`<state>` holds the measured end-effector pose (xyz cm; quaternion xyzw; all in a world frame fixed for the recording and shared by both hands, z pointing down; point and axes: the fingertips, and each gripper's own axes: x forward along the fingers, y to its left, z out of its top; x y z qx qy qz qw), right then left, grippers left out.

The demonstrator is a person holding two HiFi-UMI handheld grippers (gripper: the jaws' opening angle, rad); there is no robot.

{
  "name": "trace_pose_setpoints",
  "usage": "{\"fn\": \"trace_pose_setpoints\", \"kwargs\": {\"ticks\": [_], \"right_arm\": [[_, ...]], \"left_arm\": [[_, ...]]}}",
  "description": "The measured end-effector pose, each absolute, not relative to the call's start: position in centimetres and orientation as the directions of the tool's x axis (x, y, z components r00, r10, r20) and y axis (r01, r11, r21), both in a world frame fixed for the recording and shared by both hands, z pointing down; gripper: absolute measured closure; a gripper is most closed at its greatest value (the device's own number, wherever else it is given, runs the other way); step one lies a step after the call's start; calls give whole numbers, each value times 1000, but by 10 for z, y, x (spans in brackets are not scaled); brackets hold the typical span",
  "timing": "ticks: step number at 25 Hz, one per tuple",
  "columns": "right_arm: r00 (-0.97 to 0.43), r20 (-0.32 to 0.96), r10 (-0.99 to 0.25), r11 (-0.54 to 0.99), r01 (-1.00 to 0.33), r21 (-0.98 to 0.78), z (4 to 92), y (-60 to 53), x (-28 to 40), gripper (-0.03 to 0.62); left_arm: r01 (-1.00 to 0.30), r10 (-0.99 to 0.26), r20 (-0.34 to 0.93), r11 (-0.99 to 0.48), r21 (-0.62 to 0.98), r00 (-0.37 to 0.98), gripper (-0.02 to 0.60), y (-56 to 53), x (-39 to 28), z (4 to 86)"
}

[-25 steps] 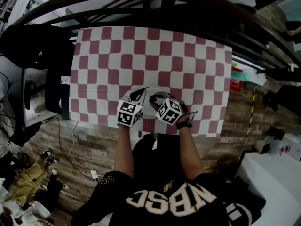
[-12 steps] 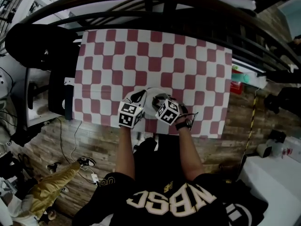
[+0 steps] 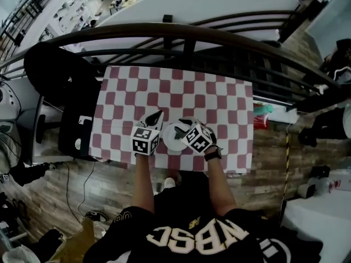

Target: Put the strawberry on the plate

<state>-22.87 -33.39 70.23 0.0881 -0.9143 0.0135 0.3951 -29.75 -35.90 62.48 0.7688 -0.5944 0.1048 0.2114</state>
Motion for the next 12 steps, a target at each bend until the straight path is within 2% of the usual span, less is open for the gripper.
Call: {"fn": "trace_pose_setpoints", "kwargs": {"ticks": [4,12], "right_arm": [[-741,613,-273,949,-313,44,637,-344,-232,450],[-793,303,-529,841,-538,62,499,-365,-230,536]], "left_arm": [[-964,-910,333,-195,183,248,568,-352,-298,573],[-973,-968,125,-206,105,218,568,-338,-301,470]]}}
